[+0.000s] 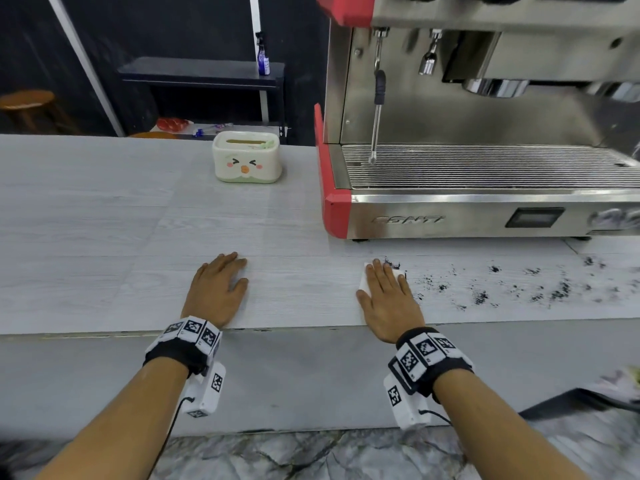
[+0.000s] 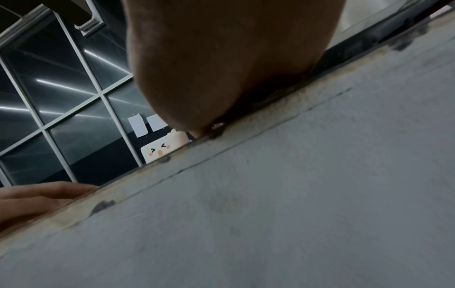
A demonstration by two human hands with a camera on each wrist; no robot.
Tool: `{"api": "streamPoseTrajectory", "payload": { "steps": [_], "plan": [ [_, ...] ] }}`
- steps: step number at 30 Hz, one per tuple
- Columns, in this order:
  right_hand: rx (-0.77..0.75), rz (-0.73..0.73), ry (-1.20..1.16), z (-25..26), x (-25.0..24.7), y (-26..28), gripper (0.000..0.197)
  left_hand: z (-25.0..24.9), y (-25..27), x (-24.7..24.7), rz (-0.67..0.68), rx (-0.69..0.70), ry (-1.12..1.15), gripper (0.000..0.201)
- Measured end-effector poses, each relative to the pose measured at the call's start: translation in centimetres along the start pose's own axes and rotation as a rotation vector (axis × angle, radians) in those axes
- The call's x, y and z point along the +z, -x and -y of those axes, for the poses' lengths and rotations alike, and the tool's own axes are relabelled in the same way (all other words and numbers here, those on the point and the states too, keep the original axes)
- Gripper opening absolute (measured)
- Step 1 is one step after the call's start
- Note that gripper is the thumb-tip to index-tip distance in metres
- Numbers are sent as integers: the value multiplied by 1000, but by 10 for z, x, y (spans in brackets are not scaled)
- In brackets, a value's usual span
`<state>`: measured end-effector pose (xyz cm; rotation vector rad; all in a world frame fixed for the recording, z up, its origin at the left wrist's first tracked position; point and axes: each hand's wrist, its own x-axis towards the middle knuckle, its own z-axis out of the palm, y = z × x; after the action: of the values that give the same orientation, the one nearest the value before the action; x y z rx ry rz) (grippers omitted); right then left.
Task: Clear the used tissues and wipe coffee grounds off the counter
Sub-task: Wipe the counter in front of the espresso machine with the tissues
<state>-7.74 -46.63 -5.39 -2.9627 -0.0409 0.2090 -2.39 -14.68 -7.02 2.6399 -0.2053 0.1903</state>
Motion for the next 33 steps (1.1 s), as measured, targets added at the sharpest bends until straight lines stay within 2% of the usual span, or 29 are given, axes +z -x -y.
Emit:
{"api": "streamPoseTrajectory", "payload": {
  "steps": [4,8,13,15,21,23,27,31,33],
  "plan": [
    [55,-6,-34,-7,-10,1,62,-19,2,1,-26,33,26,46],
    [-103,-84,-93,20,-6,7,66,-60,4,14,-18,95,69,55],
    [-204,-49,-51,45,20,9,75,-101,7,44,11,105,117,57],
    [-217,-54,-34,39,22,6,82,-108,9,53,27,97,89,57],
    [-220,-55,-4,3,13,6,86,-108,11,60,57,81,-24,62],
    [-208,-49,2,-9,9,7,82,-109,11,59,54,81,-38,59],
    [-179,-24,-6,-29,2,8,63,-112,13,58,50,72,-31,60],
    [-152,-22,3,-45,-3,7,62,-112,13,57,54,73,-16,69],
    [-127,-3,7,-54,-5,6,62,-113,13,56,50,70,-9,66]
  ]
}}
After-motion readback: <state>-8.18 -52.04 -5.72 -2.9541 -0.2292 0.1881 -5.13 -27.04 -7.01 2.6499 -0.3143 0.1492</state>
